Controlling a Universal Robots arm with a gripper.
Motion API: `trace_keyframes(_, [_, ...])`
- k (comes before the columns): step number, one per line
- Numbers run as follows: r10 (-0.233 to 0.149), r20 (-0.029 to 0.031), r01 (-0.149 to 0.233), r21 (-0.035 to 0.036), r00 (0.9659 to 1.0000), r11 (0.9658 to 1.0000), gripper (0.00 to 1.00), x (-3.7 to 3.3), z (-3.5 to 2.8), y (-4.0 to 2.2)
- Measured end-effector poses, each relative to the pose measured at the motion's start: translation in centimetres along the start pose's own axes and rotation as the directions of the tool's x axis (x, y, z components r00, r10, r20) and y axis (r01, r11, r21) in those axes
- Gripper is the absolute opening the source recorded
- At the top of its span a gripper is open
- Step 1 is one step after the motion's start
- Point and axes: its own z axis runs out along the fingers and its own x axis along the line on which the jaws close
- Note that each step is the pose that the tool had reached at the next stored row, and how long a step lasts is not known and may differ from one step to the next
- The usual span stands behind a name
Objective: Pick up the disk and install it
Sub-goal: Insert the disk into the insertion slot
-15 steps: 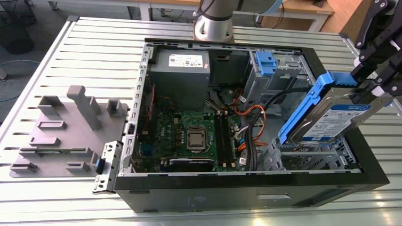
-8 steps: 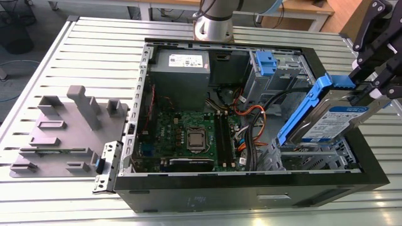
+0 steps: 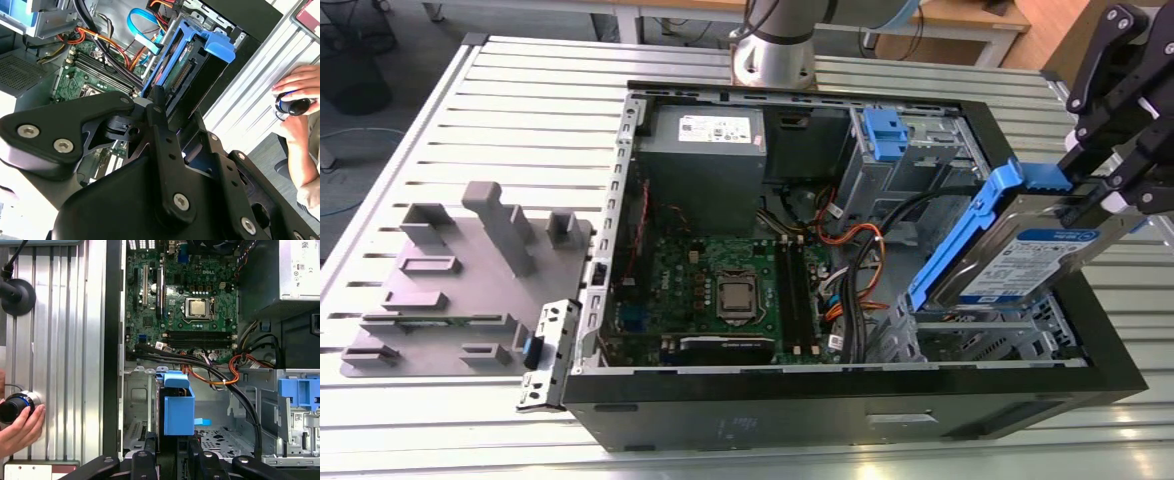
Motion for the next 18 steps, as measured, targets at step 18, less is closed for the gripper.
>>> trace_keyframes(18, [0.000, -0.0001, 0.000, 0.0000, 1.0000, 1.0000, 0.35, 0.01, 0.48, -0.04])
